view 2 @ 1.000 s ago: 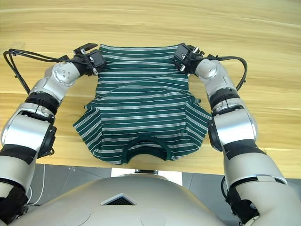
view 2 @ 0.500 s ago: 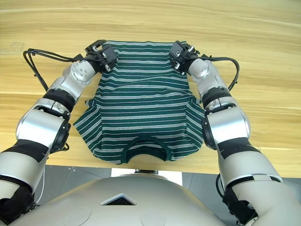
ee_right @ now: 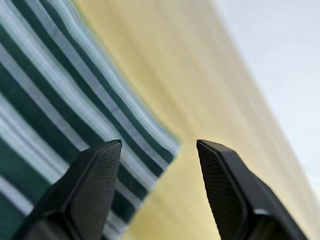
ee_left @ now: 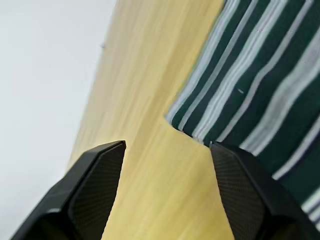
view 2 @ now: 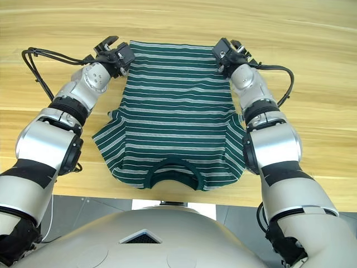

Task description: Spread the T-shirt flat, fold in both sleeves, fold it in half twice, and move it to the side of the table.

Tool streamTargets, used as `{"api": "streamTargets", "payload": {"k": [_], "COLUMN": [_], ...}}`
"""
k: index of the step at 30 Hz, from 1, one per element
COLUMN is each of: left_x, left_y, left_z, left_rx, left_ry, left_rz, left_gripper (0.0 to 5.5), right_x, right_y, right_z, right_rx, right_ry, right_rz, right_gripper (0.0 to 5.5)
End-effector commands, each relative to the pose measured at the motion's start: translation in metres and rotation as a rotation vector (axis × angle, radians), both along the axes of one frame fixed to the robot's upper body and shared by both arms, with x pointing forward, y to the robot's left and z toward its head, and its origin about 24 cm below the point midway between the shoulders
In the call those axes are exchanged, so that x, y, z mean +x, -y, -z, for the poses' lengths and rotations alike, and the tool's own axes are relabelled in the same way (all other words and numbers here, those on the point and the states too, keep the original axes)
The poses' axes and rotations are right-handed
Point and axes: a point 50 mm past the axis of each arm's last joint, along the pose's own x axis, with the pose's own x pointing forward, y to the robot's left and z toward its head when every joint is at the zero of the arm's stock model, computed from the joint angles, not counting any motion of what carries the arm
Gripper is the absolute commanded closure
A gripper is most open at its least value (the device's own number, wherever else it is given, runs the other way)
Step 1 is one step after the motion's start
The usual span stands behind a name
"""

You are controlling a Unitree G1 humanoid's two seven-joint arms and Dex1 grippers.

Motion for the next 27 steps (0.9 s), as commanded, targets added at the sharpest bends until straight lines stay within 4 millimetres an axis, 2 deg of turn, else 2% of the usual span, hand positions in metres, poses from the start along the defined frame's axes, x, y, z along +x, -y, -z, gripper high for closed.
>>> {"api": "streamTargets", "payload": {"k": [1,4,6,8,11,13,15,19,23,27], "left_x": [-0.005,-0.019,-0.036,-0.061,-0.114,-0.157,-0.19,-0.248,-0.277,-0.297], "left_y": [-0.022,-0.036,-0.049,-0.056,-0.056,-0.05,-0.042,-0.018,-0.038,-0.045], "left_z": [-0.01,-0.016,-0.04,-0.06,-0.061,-0.057,-0.057,-0.029,-0.016,-0.013], "left_rx": [-0.18,-0.253,-0.362,-0.483,-0.684,-0.894,-1.046,-1.433,-1.786,-1.935], "left_ry": [0.105,0.245,0.399,0.464,0.33,0.177,0.062,-0.26,-0.309,-0.323], "left_rz": [-0.049,-0.051,-0.069,-0.064,-0.067,-0.094,-0.115,-0.292,-0.64,-0.853], "left_gripper": [2.37,2.37,2.37,2.37,2.37,2.37,2.37,2.37,2.37,2.37], "right_x": [-0.001,-0.005,-0.01,-0.021,-0.037,-0.051,-0.064,-0.088,-0.108,-0.117], "right_y": [0.002,0.008,0.016,0.03,0.051,0.063,0.07,0.079,0.086,0.088], "right_z": [-0.014,-0.022,-0.038,-0.046,-0.061,-0.081,-0.096,-0.119,-0.134,-0.132], "right_rx": [0.112,0.215,0.347,0.45,0.521,0.526,0.522,0.509,0.465,0.459], "right_ry": [0.128,0.218,0.352,0.471,0.62,0.717,0.769,0.836,0.843,0.808], "right_rz": [-0.059,-0.073,-0.082,-0.06,-0.019,-0.02,-0.023,-0.007,0.025,0.067], "right_gripper": [2.72,2.72,2.72,2.72,2.72,2.72,2.72,2.72,2.72,2.72]}}
